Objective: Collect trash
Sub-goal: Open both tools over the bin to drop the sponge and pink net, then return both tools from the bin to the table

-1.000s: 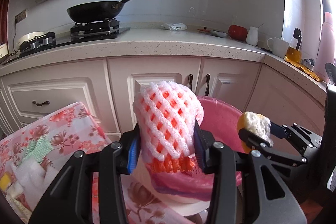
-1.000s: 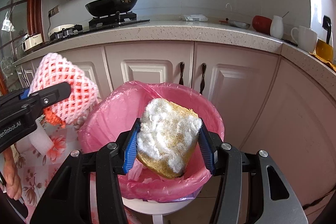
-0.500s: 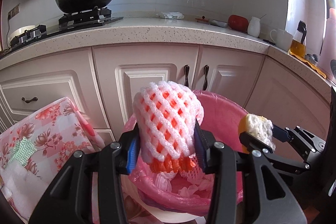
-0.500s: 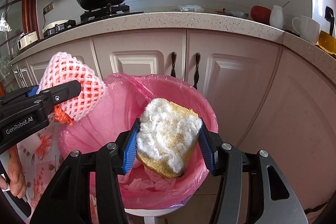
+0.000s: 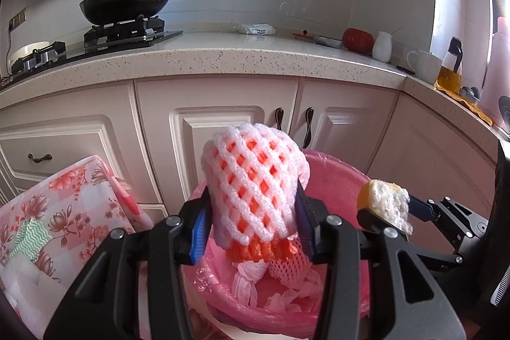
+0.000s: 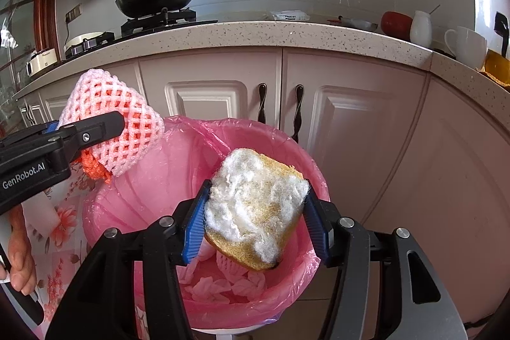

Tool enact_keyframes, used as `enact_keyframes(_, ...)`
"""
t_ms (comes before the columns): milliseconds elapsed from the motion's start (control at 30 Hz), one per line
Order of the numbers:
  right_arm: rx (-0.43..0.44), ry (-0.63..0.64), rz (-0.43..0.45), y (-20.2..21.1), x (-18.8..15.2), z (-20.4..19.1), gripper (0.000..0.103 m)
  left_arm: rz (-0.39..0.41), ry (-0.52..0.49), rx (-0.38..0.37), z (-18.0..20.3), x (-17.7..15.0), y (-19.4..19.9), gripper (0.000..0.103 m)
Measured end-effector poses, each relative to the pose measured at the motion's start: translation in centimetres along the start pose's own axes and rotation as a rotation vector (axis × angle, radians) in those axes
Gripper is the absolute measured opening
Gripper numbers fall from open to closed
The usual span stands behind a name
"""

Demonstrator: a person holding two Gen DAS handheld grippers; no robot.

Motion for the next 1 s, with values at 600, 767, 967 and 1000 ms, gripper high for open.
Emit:
enact_keyframes(600,-0.029,-0.016,0.011,1.8,-0.8,0.9,0.073,0.001,-0.014,0.001,0.0,-0.7,0.7,0.083)
enact_keyframes(767,-0.035,-0.04,0.013,3.0,-1.6,1.8,0.073,0.013,-0.021,0.018,-0.2,-0.8,1.6,0.084)
enact_keyframes(967,-0.014,-0.041,0.037,5.6,-2.0,1.3,0.074,0.028,-0.025,0.062,-1.0,-2.1,4.2,0.096)
enact_keyframes(1000,-0.01,-0.035,0.044,6.1,-2.0,0.9,0.076,0.034,-0.029,0.077,-1.3,-2.5,5.1,0.096)
Point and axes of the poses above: each gripper's, at about its wrist camera, not at the fingertips, and y roughly against the way its jaws point, z to its right, x to its top, the point moved 6 cm from there along -y, roughly the way its jaws point, and after that the axes turned 10 degrees about -x, right-handed, at the moved point
